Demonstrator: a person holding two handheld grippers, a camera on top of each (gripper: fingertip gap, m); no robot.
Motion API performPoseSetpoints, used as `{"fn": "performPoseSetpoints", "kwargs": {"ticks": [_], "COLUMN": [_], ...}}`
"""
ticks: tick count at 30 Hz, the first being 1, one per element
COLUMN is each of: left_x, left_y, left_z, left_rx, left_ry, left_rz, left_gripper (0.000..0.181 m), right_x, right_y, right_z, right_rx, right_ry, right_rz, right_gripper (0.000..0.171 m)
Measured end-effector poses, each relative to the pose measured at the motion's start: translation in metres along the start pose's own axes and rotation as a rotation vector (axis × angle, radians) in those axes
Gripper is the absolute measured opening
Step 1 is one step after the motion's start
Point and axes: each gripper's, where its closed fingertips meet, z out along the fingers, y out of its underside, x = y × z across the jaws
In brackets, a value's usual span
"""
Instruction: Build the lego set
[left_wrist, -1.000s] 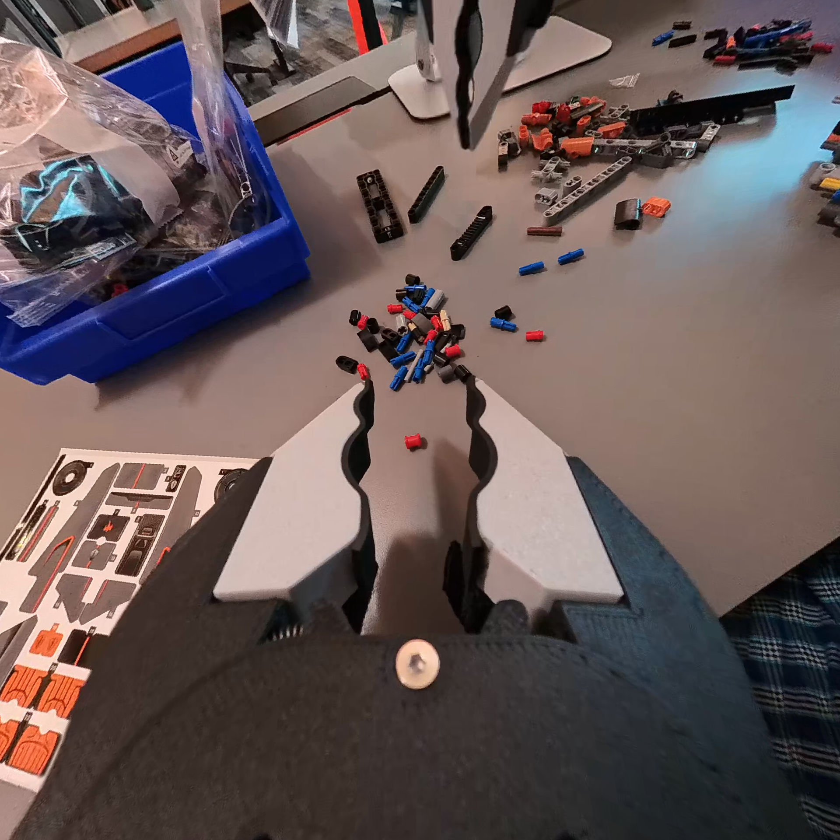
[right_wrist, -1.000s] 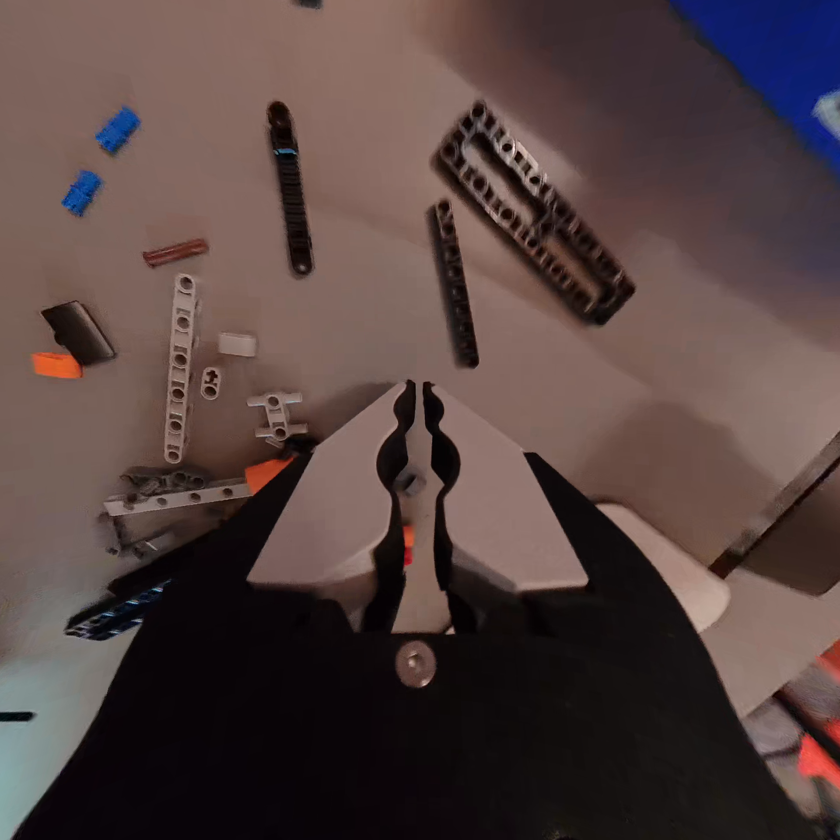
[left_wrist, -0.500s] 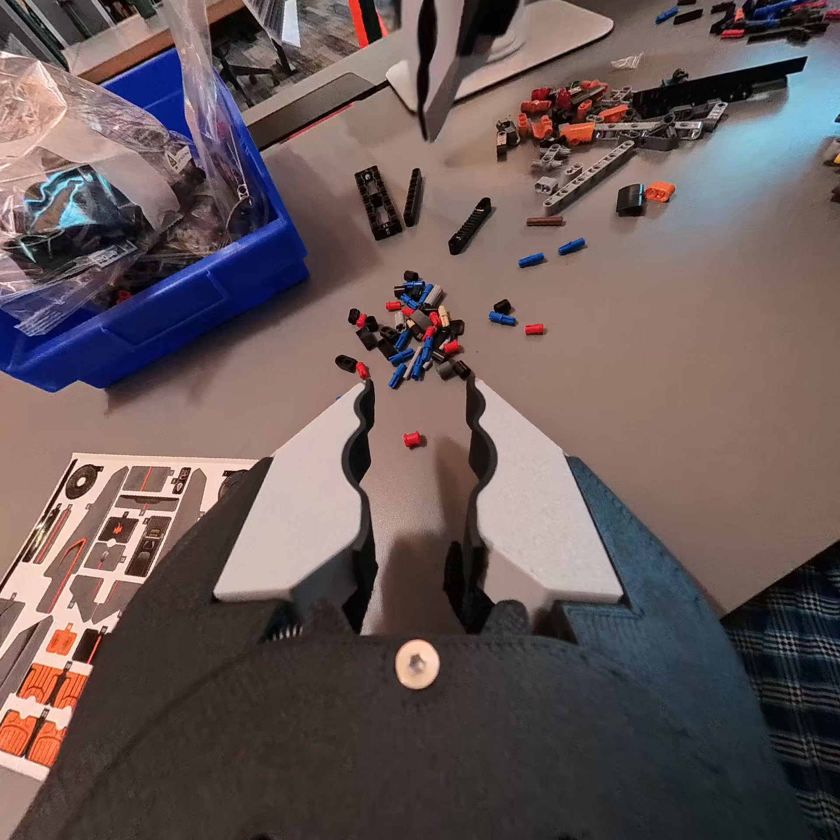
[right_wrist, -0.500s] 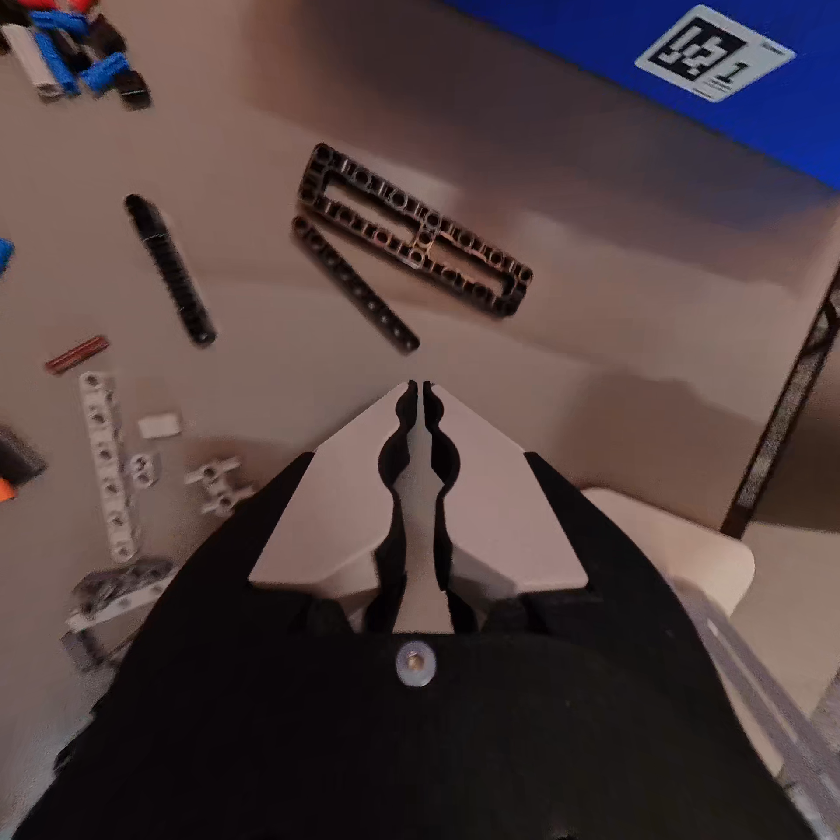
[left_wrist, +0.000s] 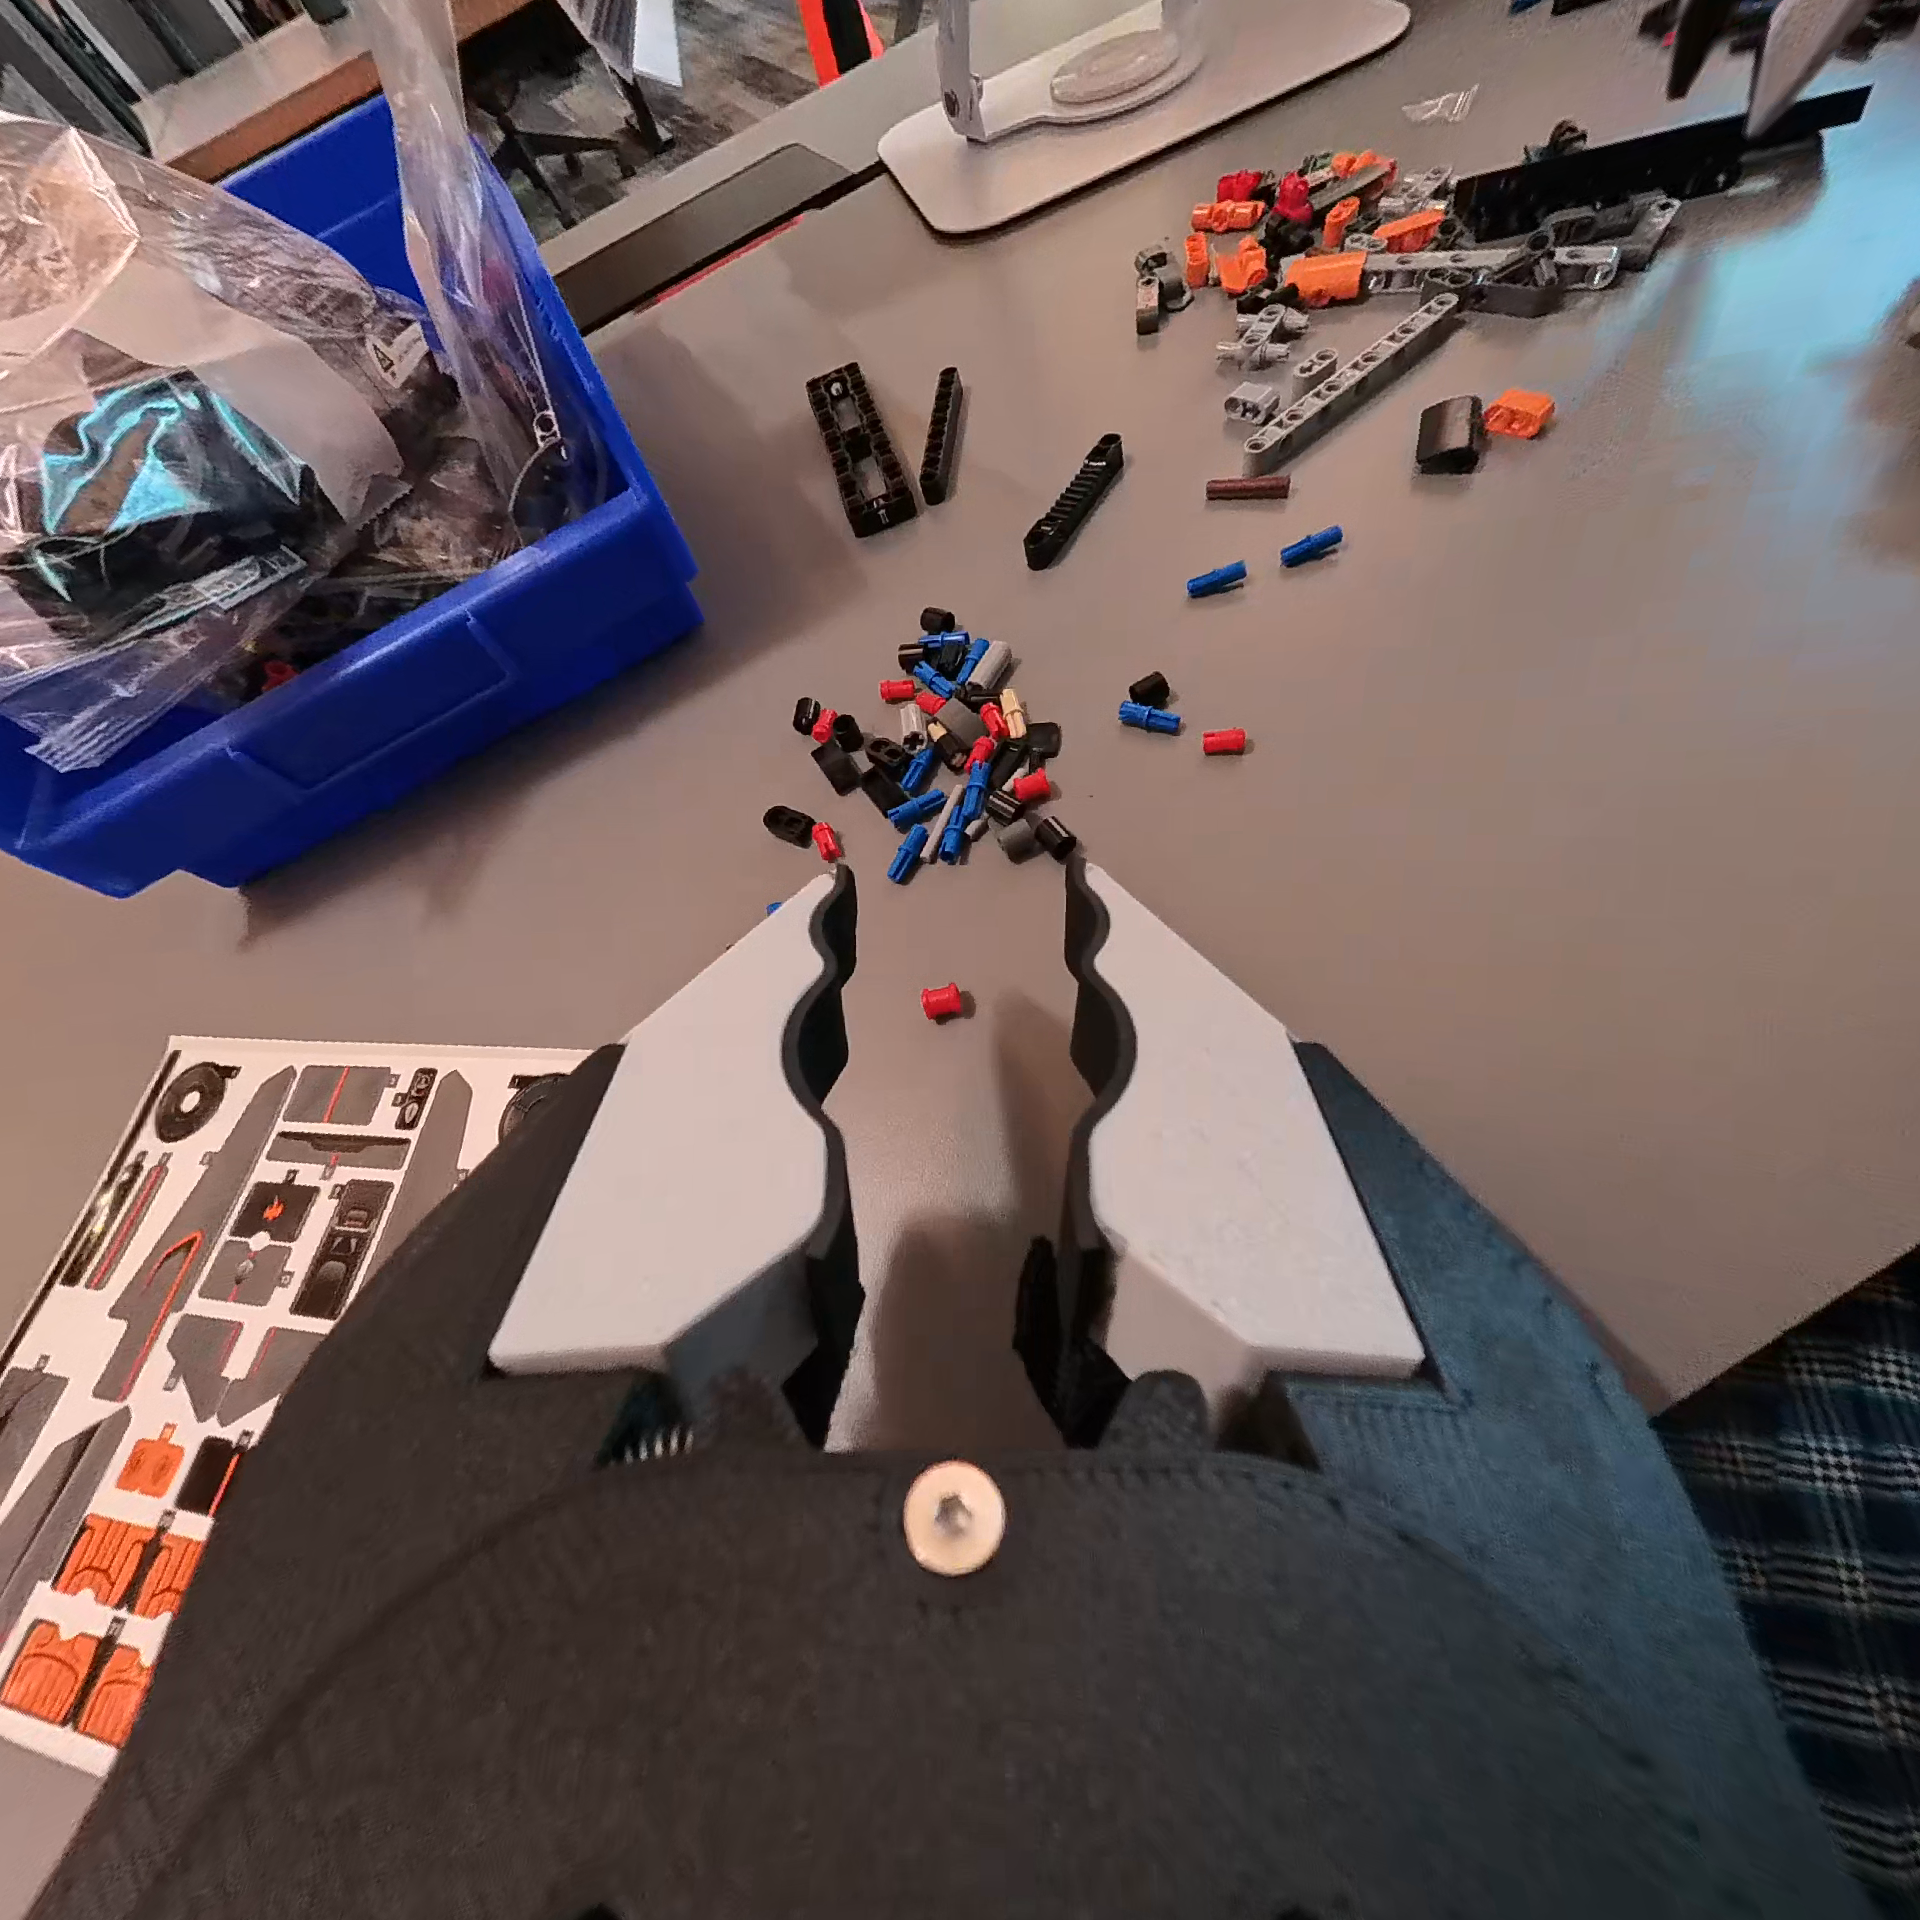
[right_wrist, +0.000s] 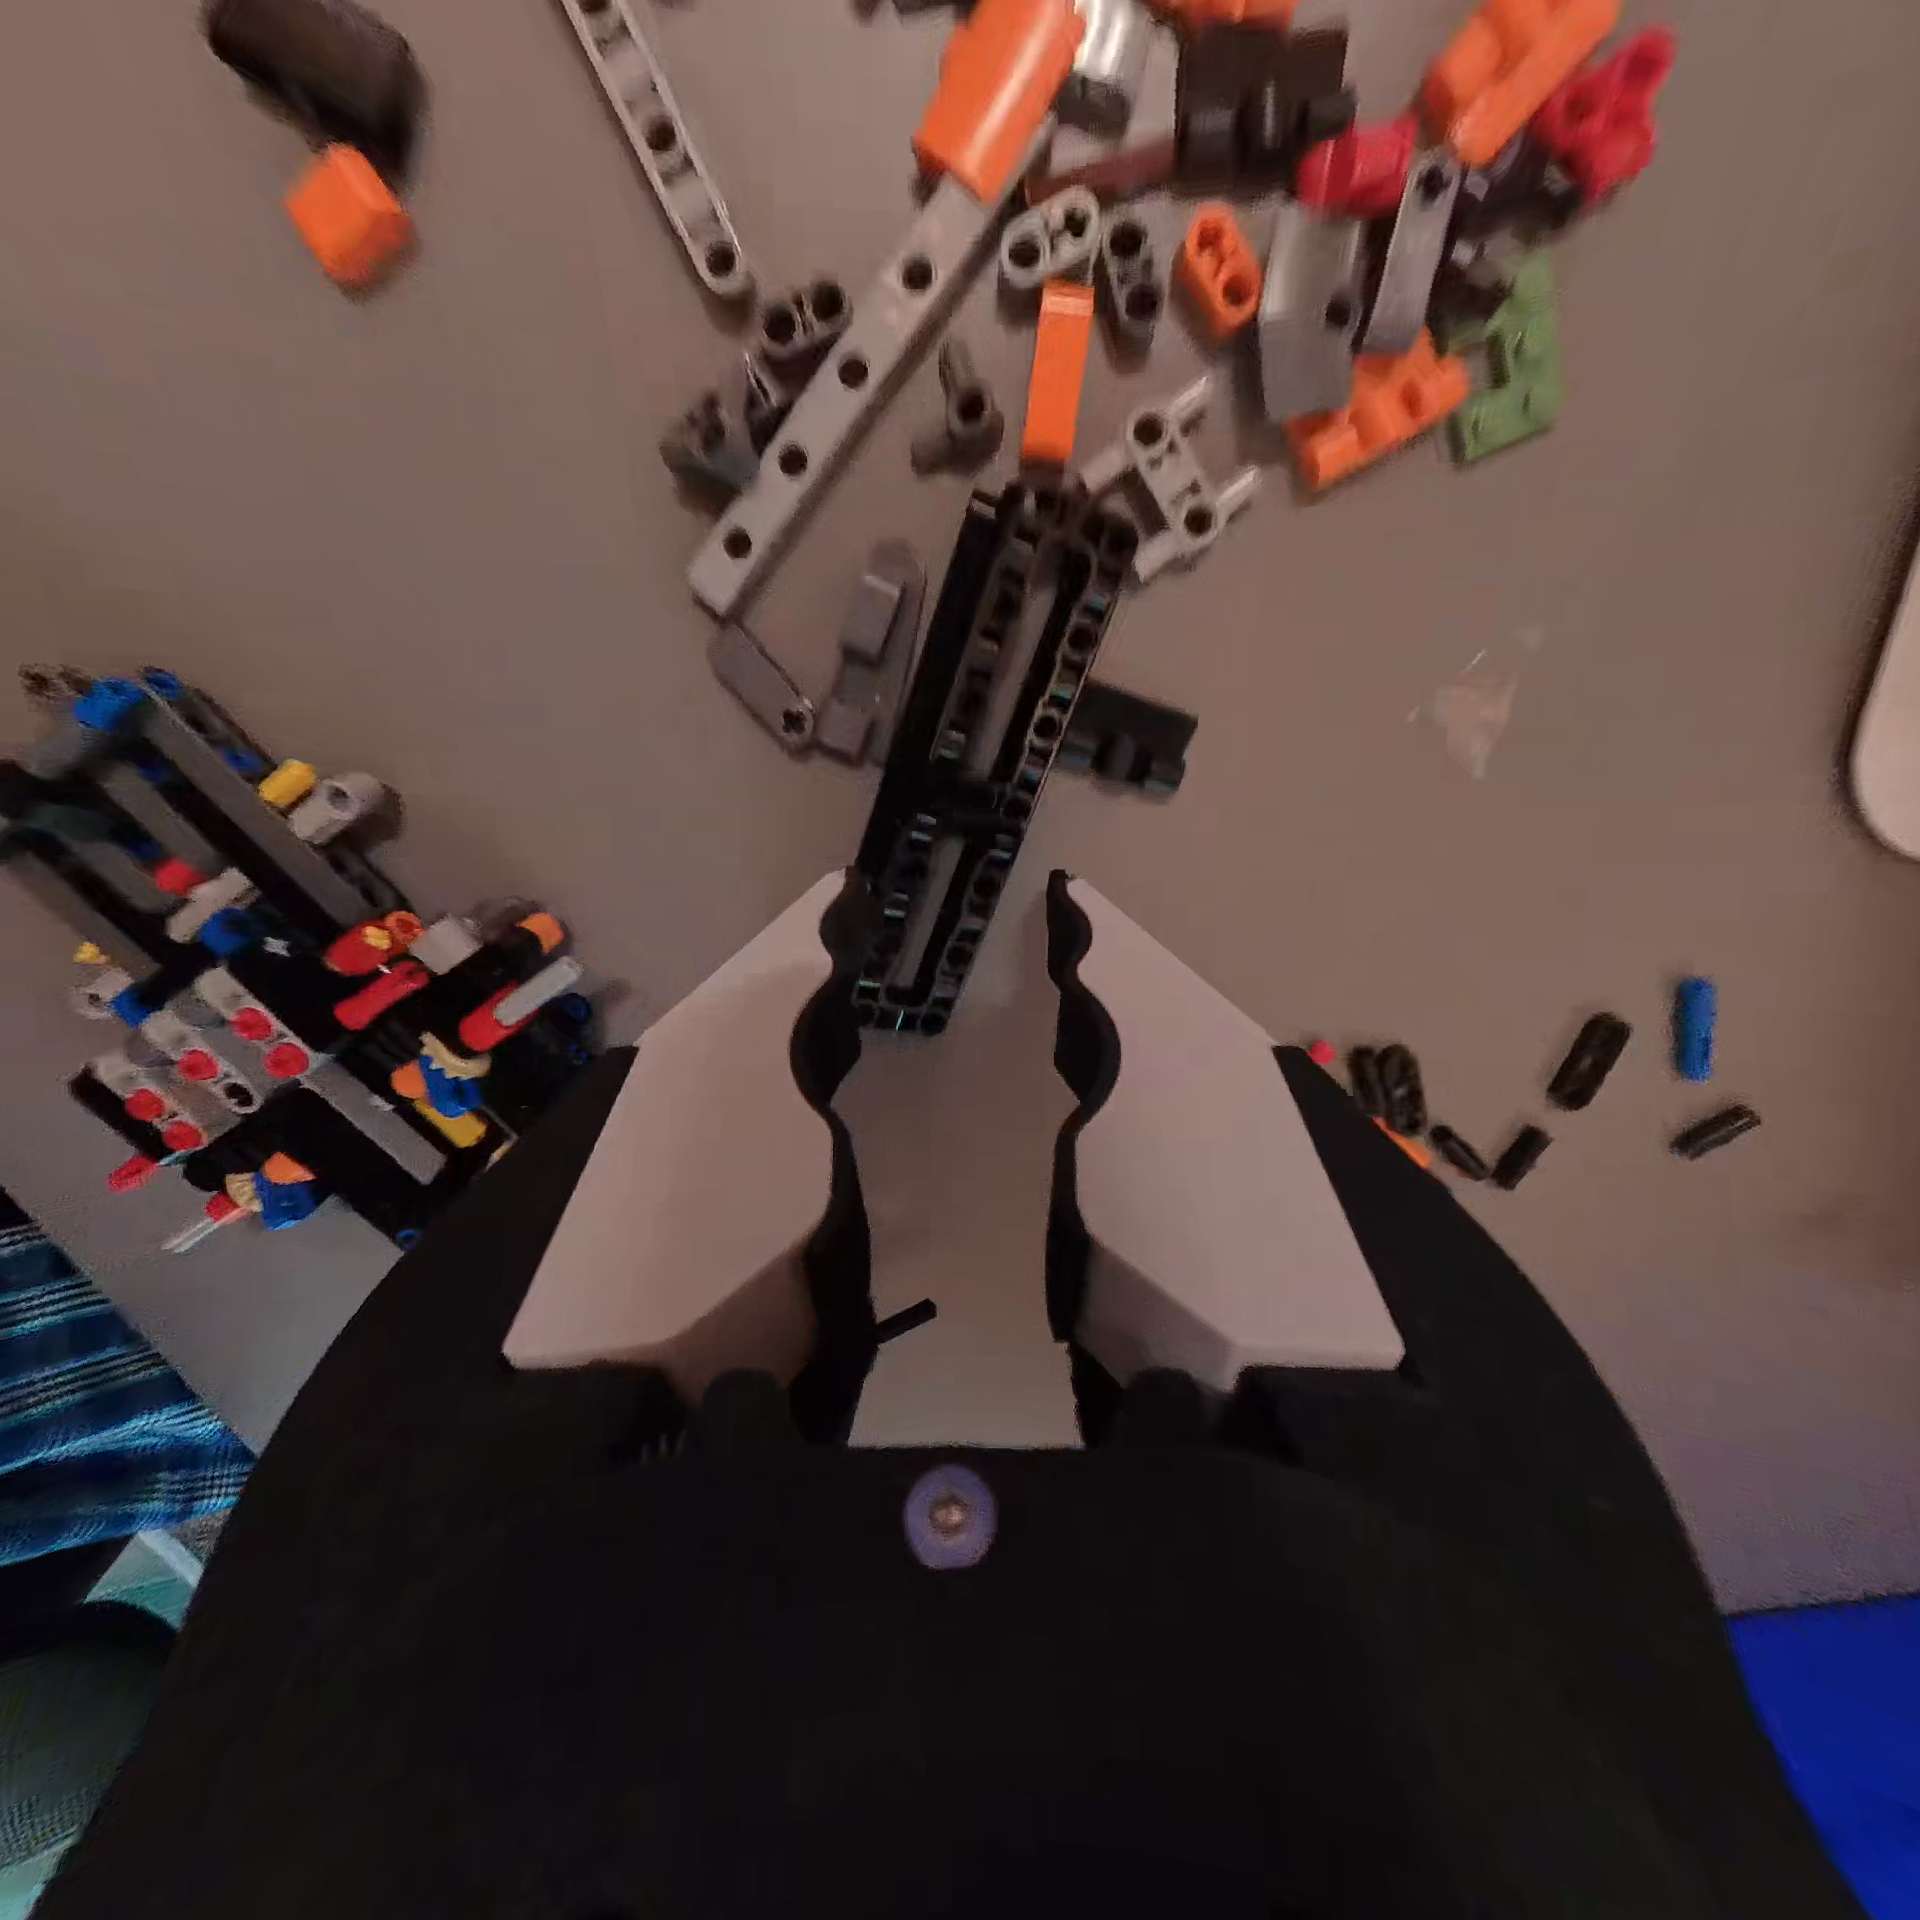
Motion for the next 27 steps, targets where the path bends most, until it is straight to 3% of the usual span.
{"fn": "performPoseSetpoints", "kwargs": {"ticks": [2, 8, 14, 19, 27], "left_x": [0.001, 0.007, 0.006, 0.006, 0.007], "left_y": [-0.001, 0.0, 0.001, 0.001, 0.002], "left_z": [0.0, 0.002, 0.003, 0.003, 0.003], "left_rx": [0.003, -0.014, -0.022, -0.018, -0.025], "left_ry": [-0.001, -0.004, -0.003, -0.004, -0.006], "left_rz": [0.003, 0.035, 0.032, 0.034, 0.05], "left_gripper": [0.038, 0.038, 0.038, 0.038, 0.038], "right_x": [-0.001, 0.0, 0.004, 0.009, 0.021], "right_y": [0.004, 0.001, -0.02, -0.089, -0.18], "right_z": [0.005, 0.005, -0.024, -0.045, 0.006], "right_rx": [0.012, 0.071, 0.166, 0.219, 0.049], "right_ry": [0.002, -0.023, -0.021, 0.018, 0.052], "right_rz": [0.017, 0.017, -0.078, -0.337, -0.907], "right_gripper": [0.023, 0.021, 0.021, 0.021, 0.02]}}
